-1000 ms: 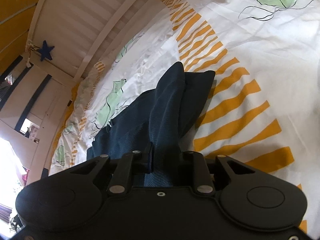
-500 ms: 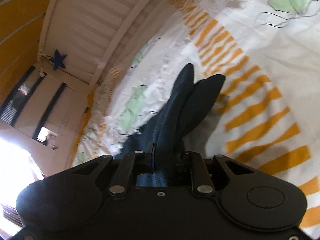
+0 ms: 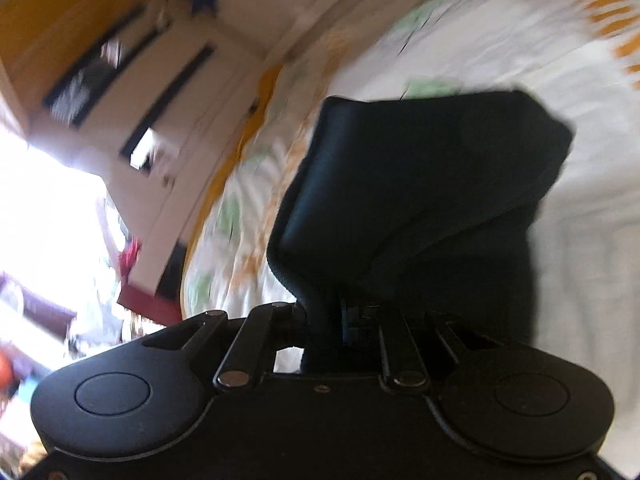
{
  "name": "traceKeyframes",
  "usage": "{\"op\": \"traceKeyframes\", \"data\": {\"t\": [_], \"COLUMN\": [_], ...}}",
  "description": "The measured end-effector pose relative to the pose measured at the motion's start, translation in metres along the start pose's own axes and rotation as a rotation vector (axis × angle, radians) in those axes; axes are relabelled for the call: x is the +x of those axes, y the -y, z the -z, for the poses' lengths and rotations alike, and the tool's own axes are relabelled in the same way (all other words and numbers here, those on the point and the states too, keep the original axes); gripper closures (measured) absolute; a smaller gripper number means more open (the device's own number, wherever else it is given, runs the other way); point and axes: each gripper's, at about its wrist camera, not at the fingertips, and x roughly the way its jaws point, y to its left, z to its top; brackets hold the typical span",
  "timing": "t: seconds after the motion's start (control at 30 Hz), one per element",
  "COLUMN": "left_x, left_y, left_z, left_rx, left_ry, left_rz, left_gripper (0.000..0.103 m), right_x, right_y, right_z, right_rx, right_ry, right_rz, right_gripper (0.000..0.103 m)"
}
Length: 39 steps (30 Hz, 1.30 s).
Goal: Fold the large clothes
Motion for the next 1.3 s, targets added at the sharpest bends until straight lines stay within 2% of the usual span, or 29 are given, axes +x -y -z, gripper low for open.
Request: {"op": "traceKeyframes", "data": {"t": [0.23,0.37,0.5,0.57,0.63,0.8,0.87,0.97,1.07,1.13,1.23,1.3], "left_x": [-0.018,-0.024,-0.032,-0.037,-0.044,-0.057,-0.064,-0.076,-0.089,-0.096,-0.109,-0.102], "left_y": [-0.018,-0.024,-0.023,-0.024,-0.026,-0.026,-0.025,-0.026,-0.024,-0.023,-0.033,-0.040], "left_z": [0.009,0.012,0.019,0.022,0.022,0.016,0.011,0.002,-0.008,-0.018,-0.027,-0.034], "left_rx": [-0.051,-0.062,-0.053,-0.055,-0.055,-0.019,0.006,0.033,0.064,0.089,0.115,0.107], "left_ry": [-0.039,-0.069,-0.116,-0.124,-0.119,-0.086,-0.059,-0.002,0.057,0.113,0.221,0.252], "left_rz": [0.027,0.057,0.086,0.101,0.114,0.148,0.163,0.180,0.180,0.176,0.121,0.051], "left_gripper": [0.068,0.068,0.067,0.067,0.067,0.067,0.067,0.067,0.067,0.067,0.065,0.061], "right_x": [0.103,0.147,0.172,0.166,0.154,0.113,0.097,0.069,0.053,0.053,0.053,0.049], "right_y": [-0.026,-0.032,-0.039,-0.044,-0.047,-0.034,-0.034,-0.036,-0.042,-0.044,-0.049,-0.044], "right_z": [0.005,0.011,0.015,0.018,0.018,0.009,0.006,0.005,0.007,0.003,0.003,0.004], "right_rx": [-0.044,-0.101,-0.158,-0.176,-0.175,-0.124,-0.108,-0.147,-0.243,-0.307,-0.358,-0.403], "right_ry": [-0.237,-0.351,-0.401,-0.379,-0.347,-0.272,-0.247,-0.201,-0.146,-0.108,-0.046,-0.014], "right_rz": [0.005,0.061,0.099,0.080,0.049,-0.016,-0.054,-0.062,-0.009,0.026,0.038,0.071], "right_gripper": [0.080,0.080,0.074,0.062,0.055,0.044,0.029,0.030,0.034,0.047,0.057,0.062]}}
